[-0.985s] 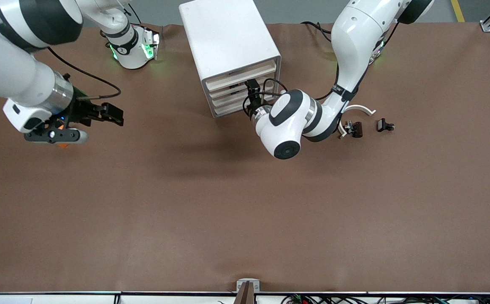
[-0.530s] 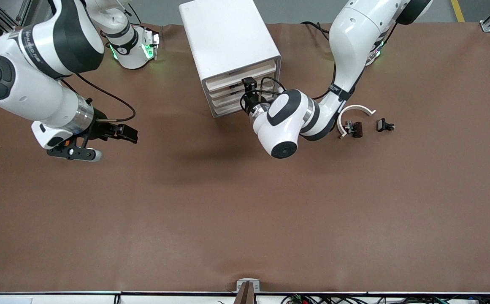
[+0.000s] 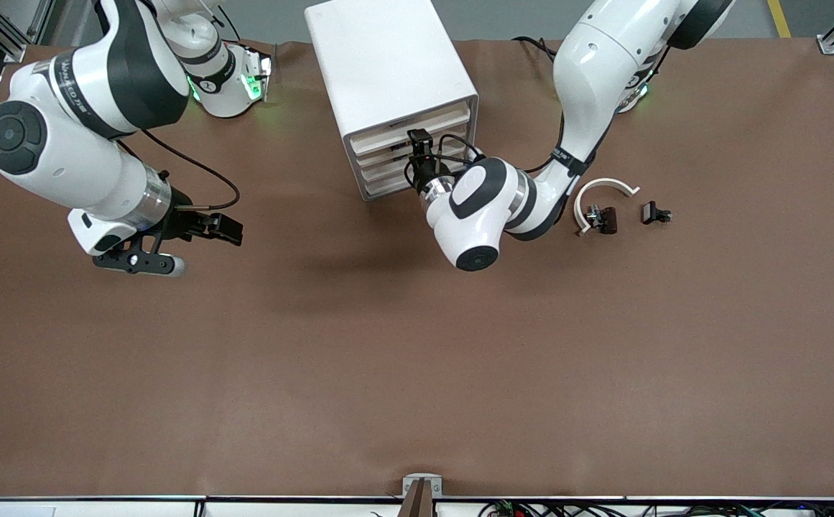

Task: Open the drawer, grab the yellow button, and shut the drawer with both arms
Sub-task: 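Lower the right gripper into the drawer and grasp the red button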

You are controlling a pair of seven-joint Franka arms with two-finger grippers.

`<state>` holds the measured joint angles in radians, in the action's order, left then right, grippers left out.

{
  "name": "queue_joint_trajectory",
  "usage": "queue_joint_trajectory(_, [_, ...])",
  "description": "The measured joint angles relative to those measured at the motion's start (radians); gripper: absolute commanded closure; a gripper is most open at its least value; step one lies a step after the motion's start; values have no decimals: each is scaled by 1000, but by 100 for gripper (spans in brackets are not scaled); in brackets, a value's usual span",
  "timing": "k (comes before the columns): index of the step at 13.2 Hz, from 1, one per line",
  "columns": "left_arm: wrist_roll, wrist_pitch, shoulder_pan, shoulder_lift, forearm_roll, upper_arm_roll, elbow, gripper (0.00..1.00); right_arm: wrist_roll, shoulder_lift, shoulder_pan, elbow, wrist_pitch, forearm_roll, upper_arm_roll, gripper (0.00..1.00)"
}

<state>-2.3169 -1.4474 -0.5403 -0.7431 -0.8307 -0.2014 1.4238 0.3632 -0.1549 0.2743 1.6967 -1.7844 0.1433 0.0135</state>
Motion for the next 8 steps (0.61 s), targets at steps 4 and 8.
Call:
queue_joint_trajectory(4, [-1, 0, -22, -20, -20, -1, 0, 60, 17, -5, 17, 0, -11, 0, 0, 0])
queue_joint_trajectory(8, [-1, 13, -23, -39, -40, -1, -4, 69, 24, -6, 27, 0, -13, 0, 0, 0])
